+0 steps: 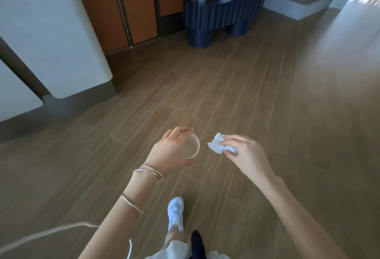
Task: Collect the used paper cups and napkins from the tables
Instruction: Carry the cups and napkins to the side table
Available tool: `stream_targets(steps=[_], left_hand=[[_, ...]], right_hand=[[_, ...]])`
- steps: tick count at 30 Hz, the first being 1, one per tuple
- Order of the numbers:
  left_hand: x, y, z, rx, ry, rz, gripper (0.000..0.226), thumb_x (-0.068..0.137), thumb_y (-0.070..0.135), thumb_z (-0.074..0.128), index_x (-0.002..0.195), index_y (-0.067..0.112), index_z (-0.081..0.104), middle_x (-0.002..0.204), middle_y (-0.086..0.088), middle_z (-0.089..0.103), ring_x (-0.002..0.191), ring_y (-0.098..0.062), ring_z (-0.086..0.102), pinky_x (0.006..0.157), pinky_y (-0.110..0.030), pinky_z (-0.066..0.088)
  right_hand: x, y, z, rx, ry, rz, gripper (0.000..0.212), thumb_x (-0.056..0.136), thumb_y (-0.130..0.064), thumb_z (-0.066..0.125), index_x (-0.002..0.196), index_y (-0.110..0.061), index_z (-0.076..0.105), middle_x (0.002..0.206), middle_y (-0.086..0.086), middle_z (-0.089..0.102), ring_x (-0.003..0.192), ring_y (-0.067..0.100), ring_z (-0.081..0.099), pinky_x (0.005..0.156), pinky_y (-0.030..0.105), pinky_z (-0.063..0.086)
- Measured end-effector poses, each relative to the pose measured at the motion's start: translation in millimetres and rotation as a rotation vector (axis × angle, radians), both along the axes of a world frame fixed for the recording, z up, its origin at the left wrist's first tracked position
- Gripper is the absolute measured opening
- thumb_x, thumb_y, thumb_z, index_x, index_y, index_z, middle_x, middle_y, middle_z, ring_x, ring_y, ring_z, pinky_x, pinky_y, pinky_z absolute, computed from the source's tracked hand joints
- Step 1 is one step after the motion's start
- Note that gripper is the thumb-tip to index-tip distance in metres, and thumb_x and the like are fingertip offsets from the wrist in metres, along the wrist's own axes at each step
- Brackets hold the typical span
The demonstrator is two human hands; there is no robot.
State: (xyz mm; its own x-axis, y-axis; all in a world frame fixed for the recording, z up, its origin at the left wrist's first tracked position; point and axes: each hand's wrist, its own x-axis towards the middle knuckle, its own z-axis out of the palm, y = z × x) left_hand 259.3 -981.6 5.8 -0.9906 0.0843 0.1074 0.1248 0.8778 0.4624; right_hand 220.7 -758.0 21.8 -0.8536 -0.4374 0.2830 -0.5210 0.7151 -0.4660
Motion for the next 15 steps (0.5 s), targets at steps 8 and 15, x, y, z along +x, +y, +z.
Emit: stream_targets(steps=[8, 15], left_hand=[[-156.4, -29.9, 0.7, -0.016, 0.010, -0.059, 0.079, 0.069, 0.050, 0.072, 0.137, 0.030, 0.036, 0.132, 0.017, 0.038, 0.115, -0.009, 0.039, 0.078, -0.031, 0.050], [-298.9, -60.1, 22.8, -0.010, 0.052, -0.108, 0.079, 0.070, 0.046, 0.072, 0.138, 0.029, 0.036, 0.133, 0.015, 0.038, 0.117, -0.010, 0.039, 0.079, -0.035, 0.051]], right_hand=[[-144.8, -26.6, -2.2, -0.004, 0.008, -0.049, 0.025, 0.068, 0.005, 0.074, 0.085, -0.013, 0.075, 0.094, -0.001, 0.072, 0.084, 0.023, 0.067, 0.062, 0.035, 0.055], [-280.1, -49.9, 16.8, -0.028, 0.084, -0.112, 0.027, 0.067, 0.005, 0.074, 0.085, -0.015, 0.074, 0.093, -0.003, 0.072, 0.083, 0.023, 0.067, 0.062, 0.037, 0.055]])
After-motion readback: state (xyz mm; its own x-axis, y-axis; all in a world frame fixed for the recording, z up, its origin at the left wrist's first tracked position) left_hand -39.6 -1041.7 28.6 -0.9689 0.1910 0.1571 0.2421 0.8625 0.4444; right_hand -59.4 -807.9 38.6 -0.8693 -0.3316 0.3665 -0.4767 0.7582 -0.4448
